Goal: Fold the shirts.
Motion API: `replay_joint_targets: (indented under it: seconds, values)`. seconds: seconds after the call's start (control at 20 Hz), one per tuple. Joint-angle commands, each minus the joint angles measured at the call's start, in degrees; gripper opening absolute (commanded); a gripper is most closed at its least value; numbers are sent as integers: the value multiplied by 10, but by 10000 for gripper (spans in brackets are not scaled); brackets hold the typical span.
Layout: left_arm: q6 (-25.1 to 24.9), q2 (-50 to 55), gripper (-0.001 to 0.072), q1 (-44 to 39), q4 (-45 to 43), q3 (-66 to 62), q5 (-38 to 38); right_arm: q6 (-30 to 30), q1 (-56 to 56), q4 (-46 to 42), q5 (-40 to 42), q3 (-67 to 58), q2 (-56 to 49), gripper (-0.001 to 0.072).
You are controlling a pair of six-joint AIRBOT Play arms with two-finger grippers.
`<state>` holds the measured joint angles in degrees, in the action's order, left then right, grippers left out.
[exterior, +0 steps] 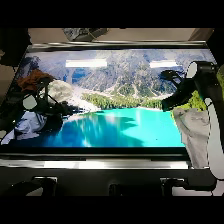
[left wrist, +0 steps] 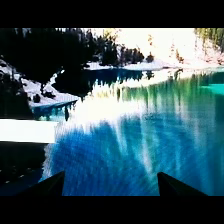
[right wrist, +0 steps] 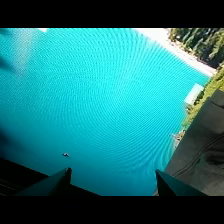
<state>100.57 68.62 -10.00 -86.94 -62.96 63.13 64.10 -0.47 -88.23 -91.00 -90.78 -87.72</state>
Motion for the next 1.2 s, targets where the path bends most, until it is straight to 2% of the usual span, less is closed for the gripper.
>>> replay_joint_targets:
  seconds: [0.0,0.2,0.3,0.35,0.45,0.55,0.7,0.85,1.0,1.15]
  values:
    - [0,0,671,0,0,0,0,0,0,0,0,0,0,625]
    - [0,1,671,0,0,0,-14,0,0,0,30,0,0,625]
    - [0,1,686,0,0,0,-27,0,0,1,42,0,0,708]
    - [0,1,720,0,0,-1,-27,0,0,1,54,0,0,708]
    - [-1,1,720,13,-5,-20,-10,0,0,2,86,0,0,707]
    - [0,1,720,53,-47,-64,31,0,0,6,82,0,-1,702]
    - [-17,1,720,170,-96,-124,81,-6,0,13,76,1,-1,700]
    - [15,19,720,284,-86,-118,127,-19,0,59,92,1,-1,701]
    - [15,61,720,327,-75,-90,119,-42,0,111,100,1,-1,702]
    - [15,114,720,332,-69,-78,96,-51,0,124,100,1,-1,702]
